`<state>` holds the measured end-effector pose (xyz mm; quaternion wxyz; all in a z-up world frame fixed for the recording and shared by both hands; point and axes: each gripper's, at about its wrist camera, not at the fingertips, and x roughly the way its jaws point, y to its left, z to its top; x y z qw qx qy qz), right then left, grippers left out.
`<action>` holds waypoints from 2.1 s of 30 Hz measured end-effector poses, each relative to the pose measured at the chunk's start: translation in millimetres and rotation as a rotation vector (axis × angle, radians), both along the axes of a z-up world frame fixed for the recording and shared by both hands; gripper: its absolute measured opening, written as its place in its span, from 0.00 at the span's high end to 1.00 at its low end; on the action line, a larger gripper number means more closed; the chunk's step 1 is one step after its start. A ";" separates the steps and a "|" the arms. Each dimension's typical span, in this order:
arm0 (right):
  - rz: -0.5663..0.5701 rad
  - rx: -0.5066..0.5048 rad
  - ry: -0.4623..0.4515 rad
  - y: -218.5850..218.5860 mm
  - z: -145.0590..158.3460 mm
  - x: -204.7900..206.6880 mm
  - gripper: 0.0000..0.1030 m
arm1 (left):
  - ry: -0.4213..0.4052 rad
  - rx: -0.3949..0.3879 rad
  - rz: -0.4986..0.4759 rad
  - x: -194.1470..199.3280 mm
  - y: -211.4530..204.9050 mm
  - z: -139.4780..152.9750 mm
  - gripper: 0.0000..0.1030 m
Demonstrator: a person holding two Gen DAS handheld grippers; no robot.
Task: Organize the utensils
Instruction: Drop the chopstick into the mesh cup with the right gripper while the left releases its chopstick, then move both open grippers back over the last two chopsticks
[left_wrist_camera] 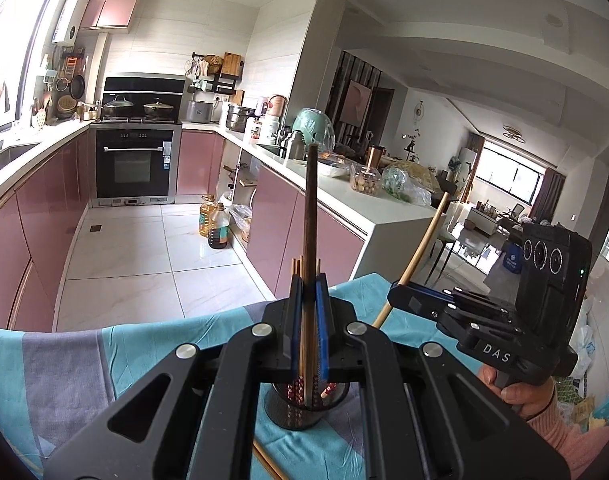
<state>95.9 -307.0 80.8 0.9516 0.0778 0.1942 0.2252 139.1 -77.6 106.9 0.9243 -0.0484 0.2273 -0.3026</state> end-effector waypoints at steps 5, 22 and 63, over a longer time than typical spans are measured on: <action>-0.008 -0.003 0.028 2.1 -8.7 7.5 0.95 | 0.013 0.035 0.001 3.9 -9.0 -5.1 0.93; 0.020 -0.053 0.207 12.5 -52.1 37.9 0.95 | 0.150 0.204 -0.068 20.7 -27.8 -55.3 0.93; 0.178 -0.063 0.257 45.3 -90.2 -21.7 0.68 | 0.151 0.229 0.121 -24.9 21.6 -128.1 0.56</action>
